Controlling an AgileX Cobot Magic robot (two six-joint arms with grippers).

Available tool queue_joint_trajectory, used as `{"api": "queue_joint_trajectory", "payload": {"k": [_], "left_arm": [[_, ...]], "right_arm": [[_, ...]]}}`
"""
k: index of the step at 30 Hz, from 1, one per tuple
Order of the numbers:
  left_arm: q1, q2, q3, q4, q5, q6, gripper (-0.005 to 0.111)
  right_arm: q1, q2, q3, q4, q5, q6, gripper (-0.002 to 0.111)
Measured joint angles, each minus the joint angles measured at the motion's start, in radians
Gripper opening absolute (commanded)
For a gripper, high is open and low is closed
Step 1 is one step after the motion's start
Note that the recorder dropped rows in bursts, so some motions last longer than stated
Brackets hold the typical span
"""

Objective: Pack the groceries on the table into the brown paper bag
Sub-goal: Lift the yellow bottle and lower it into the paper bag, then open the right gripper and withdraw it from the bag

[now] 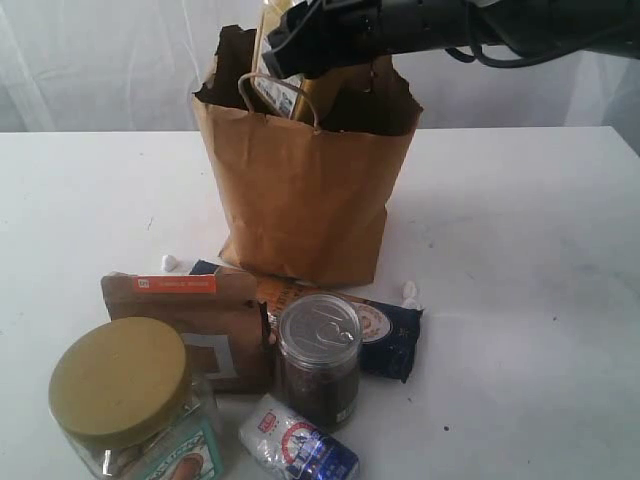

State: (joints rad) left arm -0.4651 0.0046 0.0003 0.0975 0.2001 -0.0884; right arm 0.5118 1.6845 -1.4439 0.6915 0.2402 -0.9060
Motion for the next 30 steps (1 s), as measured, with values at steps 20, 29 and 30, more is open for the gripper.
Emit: {"api": "queue_joint_trajectory", "payload": {"k": [20,29,30], "left_arm": [[0.0,0.0,0.0,0.0,0.0,0.0,0.0],[0.0,0.0,0.0,0.0,0.0,0.0,0.0],[0.0,0.0,0.0,0.0,0.0,0.0,0.0]], "right_arm": [[0.0,0.0,0.0,0.0,0.002,0.0,0.055],[0.0,0.0,0.0,0.0,0.002,0.0,0.055],[0.0,0.0,0.0,0.0,0.002,0.0,0.055]]}}
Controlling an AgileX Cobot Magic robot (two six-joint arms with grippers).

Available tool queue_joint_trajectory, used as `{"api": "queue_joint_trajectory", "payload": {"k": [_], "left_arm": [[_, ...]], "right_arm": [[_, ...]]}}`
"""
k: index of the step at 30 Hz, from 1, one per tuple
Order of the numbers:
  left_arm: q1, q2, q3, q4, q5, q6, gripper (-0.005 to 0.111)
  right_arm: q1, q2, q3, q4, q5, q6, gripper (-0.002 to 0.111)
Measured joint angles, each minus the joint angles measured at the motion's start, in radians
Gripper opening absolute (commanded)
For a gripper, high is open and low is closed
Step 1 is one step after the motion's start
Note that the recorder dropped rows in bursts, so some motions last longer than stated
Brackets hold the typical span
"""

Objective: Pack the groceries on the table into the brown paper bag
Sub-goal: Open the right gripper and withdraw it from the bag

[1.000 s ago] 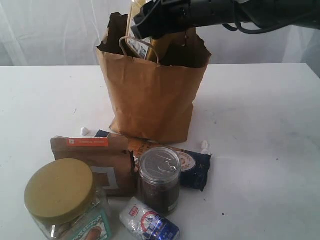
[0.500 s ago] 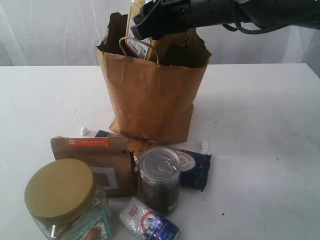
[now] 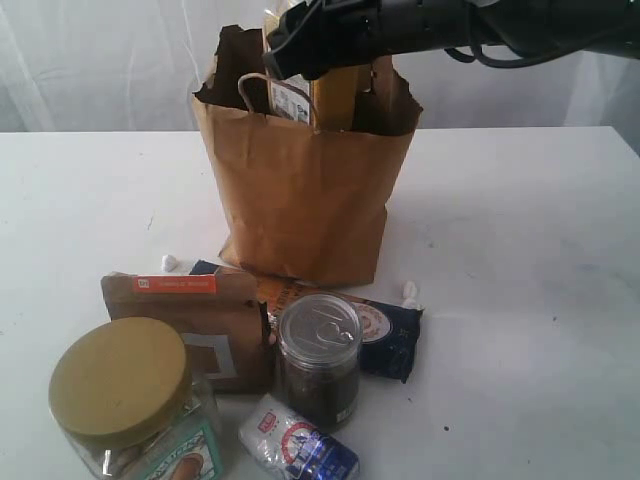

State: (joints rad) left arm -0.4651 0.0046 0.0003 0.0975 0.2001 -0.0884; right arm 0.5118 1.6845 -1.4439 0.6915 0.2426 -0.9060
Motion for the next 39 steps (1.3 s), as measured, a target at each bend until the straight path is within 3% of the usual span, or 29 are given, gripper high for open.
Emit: {"api": "queue_joint_trajectory", "payload": {"k": [8,15,32,39], "left_arm": [[0.0,0.0,0.0,0.0,0.0,0.0,0.0],[0.0,0.0,0.0,0.0,0.0,0.0,0.0],[0.0,0.0,0.0,0.0,0.0,0.0,0.0],[0.0,0.0,0.0,0.0,0.0,0.0,0.0]], "right_arm": [[0.0,0.0,0.0,0.002,0.0,0.0,0.057],[0.0,-0.008,-0.009,0.007,-0.04,0.0,0.085],[0.0,-0.011,-0.009,0.008,-0.052,0.0,0.085],[0.0,-0.015,-0.009,0.009,0.038,0.0,0.085]]}}
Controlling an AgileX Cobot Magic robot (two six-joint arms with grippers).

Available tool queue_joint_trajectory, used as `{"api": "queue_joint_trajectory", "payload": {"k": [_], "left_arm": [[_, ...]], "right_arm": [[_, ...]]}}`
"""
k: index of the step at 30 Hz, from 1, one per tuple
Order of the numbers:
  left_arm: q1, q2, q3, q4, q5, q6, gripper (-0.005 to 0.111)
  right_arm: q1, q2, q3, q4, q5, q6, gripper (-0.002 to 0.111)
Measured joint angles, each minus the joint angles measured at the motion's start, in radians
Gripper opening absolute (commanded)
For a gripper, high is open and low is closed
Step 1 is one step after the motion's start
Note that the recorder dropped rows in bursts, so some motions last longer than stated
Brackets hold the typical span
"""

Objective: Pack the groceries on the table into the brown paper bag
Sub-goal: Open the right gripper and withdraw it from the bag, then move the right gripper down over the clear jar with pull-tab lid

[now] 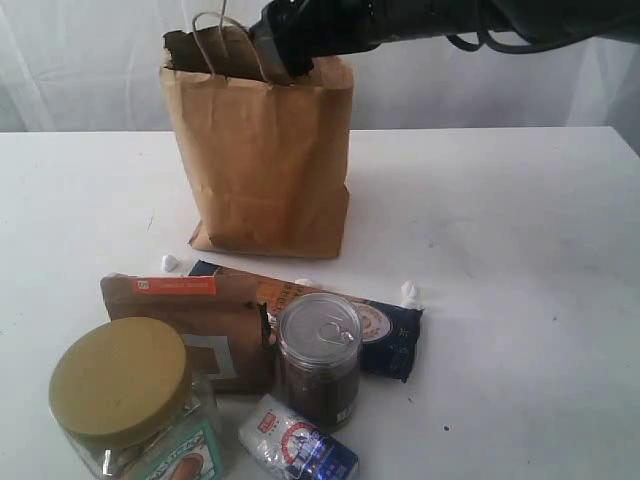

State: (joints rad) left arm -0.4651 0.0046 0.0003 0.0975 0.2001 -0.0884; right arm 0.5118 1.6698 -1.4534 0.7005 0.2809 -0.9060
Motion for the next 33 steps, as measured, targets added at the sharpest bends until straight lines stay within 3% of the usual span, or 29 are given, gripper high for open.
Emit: {"api": "queue_joint_trajectory", "payload": {"k": [5,9,14,18,23,33], "left_arm": [[0.0,0.0,0.0,0.0,0.0,0.0,0.0],[0.0,0.0,0.0,0.0,0.0,0.0,0.0],[0.0,0.0,0.0,0.0,0.0,0.0,0.0],[0.0,0.0,0.0,0.0,0.0,0.0,0.0],[0.0,0.0,0.0,0.0,0.0,0.0,0.0],[0.0,0.0,0.0,0.0,0.0,0.0,0.0]], "right_arm": [[0.0,-0.046,0.0,-0.117,0.144,0.003,0.083],[0.0,-0.11,0.0,-0.303,0.252,0.145,0.072],[0.0,-0.163,0.0,-0.653,0.457,0.475,0.043],[0.0,-0.165,0.002,-0.788,0.706,0.576,0.021],[0.0,-0.165,0.046,-0.717,0.889,0.601,0.011],[0.0,-0.13,0.151,-0.317,0.895,0.52,0.016]]}}
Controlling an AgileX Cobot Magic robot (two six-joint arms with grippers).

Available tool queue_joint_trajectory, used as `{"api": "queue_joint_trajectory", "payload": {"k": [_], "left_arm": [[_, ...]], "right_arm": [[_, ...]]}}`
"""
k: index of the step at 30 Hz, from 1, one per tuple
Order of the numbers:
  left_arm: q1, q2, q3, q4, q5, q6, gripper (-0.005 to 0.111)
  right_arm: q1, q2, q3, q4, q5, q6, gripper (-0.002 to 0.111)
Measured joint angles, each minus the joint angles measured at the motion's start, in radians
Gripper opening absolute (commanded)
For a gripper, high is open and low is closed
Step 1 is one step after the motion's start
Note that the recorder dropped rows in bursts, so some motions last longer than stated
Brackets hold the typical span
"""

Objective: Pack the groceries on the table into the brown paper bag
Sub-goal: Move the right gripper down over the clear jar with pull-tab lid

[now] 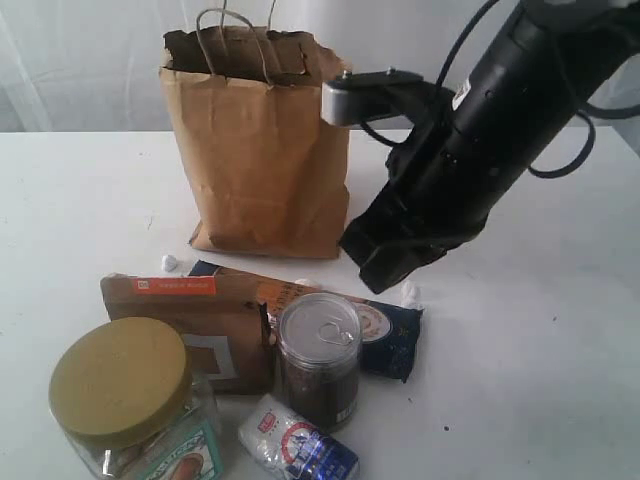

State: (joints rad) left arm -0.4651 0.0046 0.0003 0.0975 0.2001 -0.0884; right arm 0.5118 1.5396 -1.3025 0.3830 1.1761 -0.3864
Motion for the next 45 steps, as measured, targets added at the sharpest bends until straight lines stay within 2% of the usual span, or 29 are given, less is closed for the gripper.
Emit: {"api": "queue_joint_trajectory", "payload": {"k": [4,8,10,14,18,23,27,30,34,45], "left_arm": [[0.0,0.0,0.0,0.0,0.0,0.0,0.0],[0.0,0.0,0.0,0.0,0.0,0.0,0.0],[0.0,0.0,0.0,0.0,0.0,0.0,0.0],[0.0,0.0,0.0,0.0,0.0,0.0,0.0],[0.0,0.0,0.0,0.0,0.0,0.0,0.0],[0.0,0.0,0.0,0.0,0.0,0.0,0.0],[0.0,0.0,0.0,0.0,0.0,0.0,0.0],[0.0,0.0,0.0,0.0,0.0,0.0,0.0],[0.0,0.0,0.0,0.0,0.0,0.0,0.0],[0.0,0.0,0.0,0.0,0.0,0.0,0.0]], "right_arm": [[0.0,0.038,0.009,0.038,0.032,-0.061,0.036],[0.0,0.061,0.009,0.134,0.036,-0.127,0.061],[0.009,0.069,0.009,0.18,0.036,-0.147,0.066],[0.027,0.082,0.009,0.205,0.027,-0.157,0.067],[0.039,0.086,-0.013,0.211,-0.129,-0.157,0.067],[0.039,0.087,-0.166,0.129,-0.17,-0.183,0.067],[0.039,0.087,-0.219,0.02,-0.096,-0.223,0.067],[0.047,0.099,-0.219,-0.05,-0.043,-0.228,0.072],[0.047,0.152,-0.219,-0.07,-0.045,-0.228,0.08],[0.071,0.241,-0.219,-0.073,-0.003,-0.228,0.08]]}}
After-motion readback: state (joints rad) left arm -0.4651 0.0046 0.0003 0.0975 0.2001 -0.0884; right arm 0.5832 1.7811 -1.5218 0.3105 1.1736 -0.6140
